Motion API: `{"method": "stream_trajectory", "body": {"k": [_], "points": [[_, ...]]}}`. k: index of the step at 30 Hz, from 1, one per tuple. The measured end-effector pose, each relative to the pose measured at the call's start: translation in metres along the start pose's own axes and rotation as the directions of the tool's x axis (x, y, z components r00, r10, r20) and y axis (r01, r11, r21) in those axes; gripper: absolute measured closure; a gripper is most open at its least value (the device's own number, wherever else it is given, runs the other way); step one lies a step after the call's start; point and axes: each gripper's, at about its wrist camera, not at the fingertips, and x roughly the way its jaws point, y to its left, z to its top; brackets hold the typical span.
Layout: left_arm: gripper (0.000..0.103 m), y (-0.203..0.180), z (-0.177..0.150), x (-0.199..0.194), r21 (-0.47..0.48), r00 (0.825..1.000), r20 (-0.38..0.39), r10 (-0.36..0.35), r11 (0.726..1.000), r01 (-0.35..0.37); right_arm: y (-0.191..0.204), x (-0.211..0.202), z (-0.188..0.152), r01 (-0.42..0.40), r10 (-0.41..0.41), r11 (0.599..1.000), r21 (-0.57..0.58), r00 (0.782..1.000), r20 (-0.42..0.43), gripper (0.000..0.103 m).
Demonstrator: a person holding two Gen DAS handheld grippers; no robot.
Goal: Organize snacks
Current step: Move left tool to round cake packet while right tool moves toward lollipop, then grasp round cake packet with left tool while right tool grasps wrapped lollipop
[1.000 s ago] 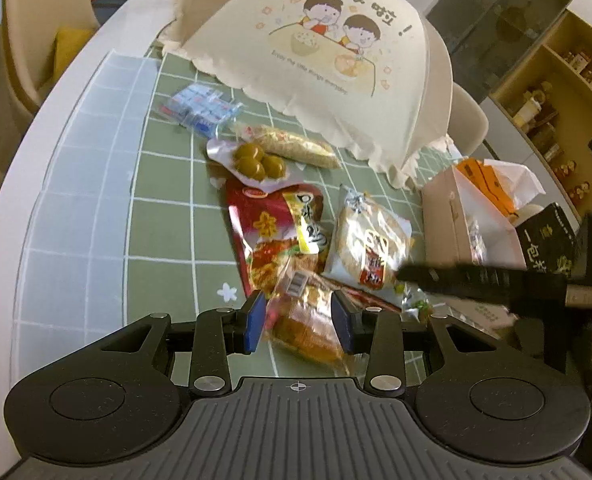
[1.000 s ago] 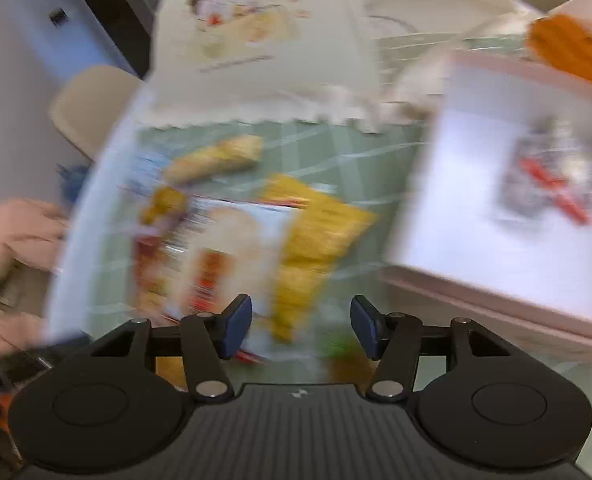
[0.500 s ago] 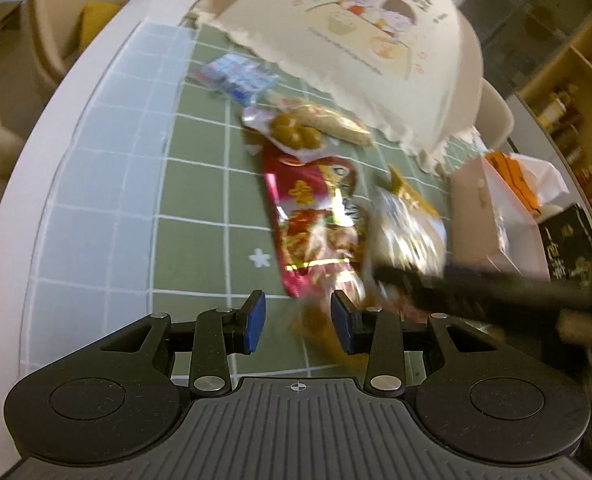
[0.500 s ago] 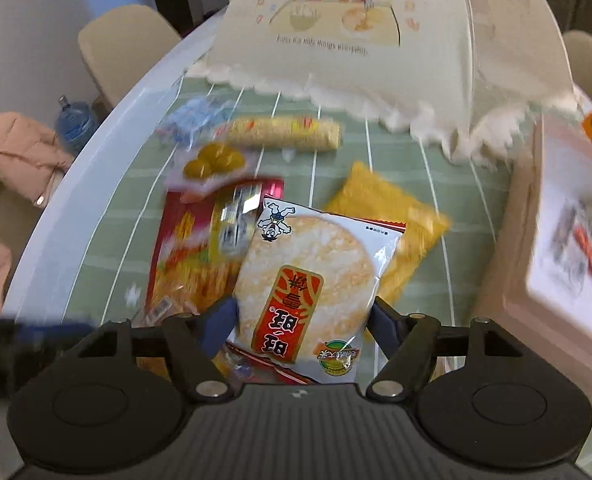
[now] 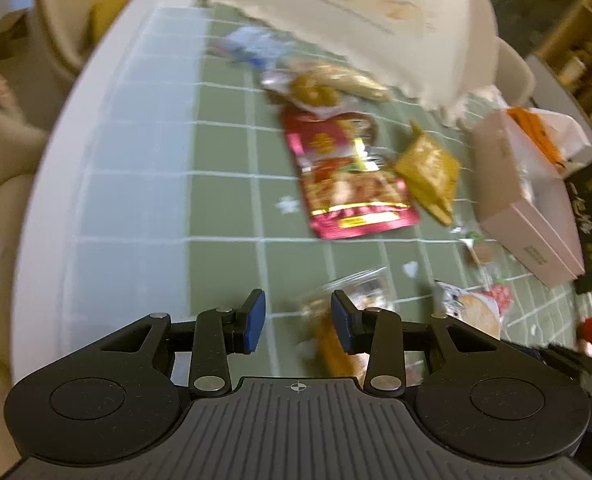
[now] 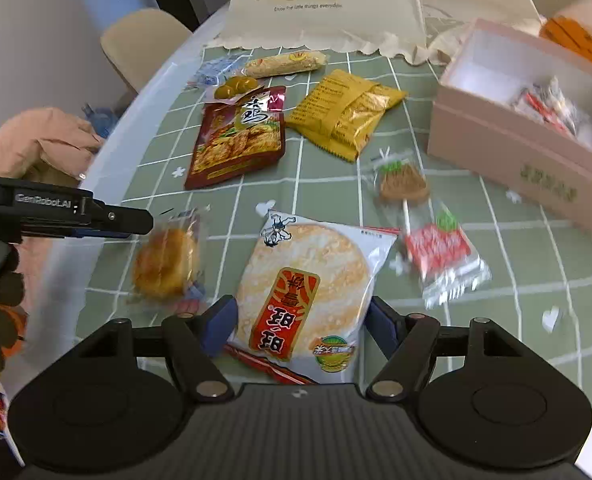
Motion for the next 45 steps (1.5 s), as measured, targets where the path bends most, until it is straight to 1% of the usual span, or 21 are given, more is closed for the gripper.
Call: {"method": "stream_trajectory", "body": {"k": [3, 7, 10, 12, 13, 15, 17, 19, 20, 24, 27, 29, 32, 33, 34, 36, 37, 38, 42, 44, 45], "points": [[0.062, 0.003, -0.003, -0.008, -0.027, 1.000, 0.000, -0.005, 1.000, 0.005, 0.000, -0.008, -0.009, 0.011, -0.010, 1.000, -0.013, 0.999, 0.037, 0.032], [0.062, -0.009, -0.007, -0.003, -0.004, 0.999, -0.036, -0.020, 1.000, 0.020, -0.009, -0.021, -0.017, 0.049, -0.049, 0.999, 0.001, 0.996, 0.081, 0.031], [0.062, -0.026, -0.009, 0.006, 0.047, 0.998, -0.047, -0.031, 0.998, 0.033, -0.020, -0.022, -0.021, 0.060, -0.064, 0.997, 0.054, 0.995, 0.077, 0.031], [0.057, -0.041, -0.009, 0.012, 0.119, 0.999, -0.042, -0.019, 0.993, 0.023, -0.025, -0.023, -0.026, 0.063, -0.069, 0.995, 0.080, 0.995, 0.068, 0.031], [0.055, -0.050, -0.010, 0.015, 0.170, 0.999, -0.039, -0.013, 0.985, 0.019, -0.027, -0.022, -0.028, 0.071, -0.076, 0.994, 0.085, 0.995, 0.064, 0.031], [0.048, -0.067, -0.013, 0.021, 0.286, 1.000, -0.025, 0.009, 0.958, -0.002, -0.029, -0.022, -0.034, 0.087, -0.092, 0.993, 0.085, 0.994, 0.059, 0.031], [0.043, -0.082, -0.020, 0.026, 0.401, 0.999, -0.006, 0.041, 0.916, -0.036, -0.030, -0.024, -0.040, 0.092, -0.098, 0.992, 0.081, 0.993, 0.070, 0.031], [0.042, -0.091, -0.025, 0.027, 0.451, 0.998, 0.003, 0.062, 0.891, -0.057, -0.029, -0.025, -0.044, 0.105, -0.111, 0.992, 0.074, 0.991, 0.079, 0.031], [0.042, -0.093, -0.027, 0.027, 0.461, 0.998, 0.001, 0.066, 0.885, -0.059, -0.029, -0.025, -0.045, 0.113, -0.118, 0.991, 0.069, 0.990, 0.082, 0.031], [0.042, -0.089, -0.026, 0.028, 0.450, 0.998, -0.027, 0.050, 0.893, -0.033, -0.023, -0.023, -0.048, 0.136, -0.141, 0.989, 0.054, 0.985, 0.099, 0.026], [0.042, -0.085, -0.025, 0.028, 0.442, 0.999, -0.045, 0.031, 0.897, -0.008, -0.018, -0.020, -0.050, 0.141, -0.143, 0.990, 0.026, 0.984, 0.102, 0.017], [0.042, -0.083, -0.026, 0.028, 0.444, 0.999, -0.046, 0.022, 0.896, 0.000, -0.016, -0.016, -0.050, 0.125, -0.123, 0.992, -0.010, 0.988, 0.096, 0.005], [0.043, -0.080, -0.024, 0.028, 0.431, 0.999, -0.054, 0.005, 0.902, 0.019, -0.015, -0.013, -0.047, 0.101, -0.098, 0.994, -0.036, 0.993, 0.071, 0.003], [0.043, -0.079, -0.024, 0.027, 0.430, 0.998, -0.056, 0.000, 0.903, 0.024, -0.018, -0.015, -0.045, 0.076, -0.074, 0.997, -0.019, 0.995, 0.061, 0.004], [0.043, -0.078, -0.024, 0.027, 0.431, 0.998, -0.057, -0.002, 0.902, 0.027, -0.023, -0.018, -0.041, 0.024, -0.024, 1.000, 0.014, 0.998, 0.058, 0.010], [0.044, -0.076, -0.025, 0.024, 0.432, 0.998, -0.059, -0.003, 0.901, 0.028, -0.037, -0.024, -0.030, -0.088, 0.081, 0.992, 0.091, 0.994, 0.072, 0.012], [0.045, -0.075, -0.025, 0.023, 0.431, 0.998, -0.061, -0.004, 0.902, 0.030, -0.042, -0.027, -0.025, -0.099, 0.088, 0.989, 0.111, 0.991, 0.099, 0.012], [0.045, -0.074, -0.025, 0.022, 0.429, 0.998, -0.063, -0.005, 0.903, 0.031, -0.046, -0.029, -0.017, -0.081, 0.066, 0.990, 0.117, 0.990, 0.127, 0.012], [0.045, -0.070, -0.027, 0.020, 0.419, 0.998, -0.064, -0.007, 0.907, 0.033, -0.051, -0.014, 0.022, 0.091, -0.102, 0.993, 0.072, 0.980, 0.170, 0.012], [0.044, -0.070, -0.028, 0.020, 0.416, 0.998, -0.068, -0.006, 0.909, 0.034, -0.052, 0.005, 0.041, 0.149, -0.157, 0.987, 0.060, 0.976, 0.152, 0.026], [0.044, -0.070, -0.028, 0.020, 0.415, 0.998, -0.070, -0.005, 0.909, 0.033, -0.053, 0.013, 0.049, 0.156, -0.162, 0.986, 0.050, 0.977, 0.141, 0.028]]}}
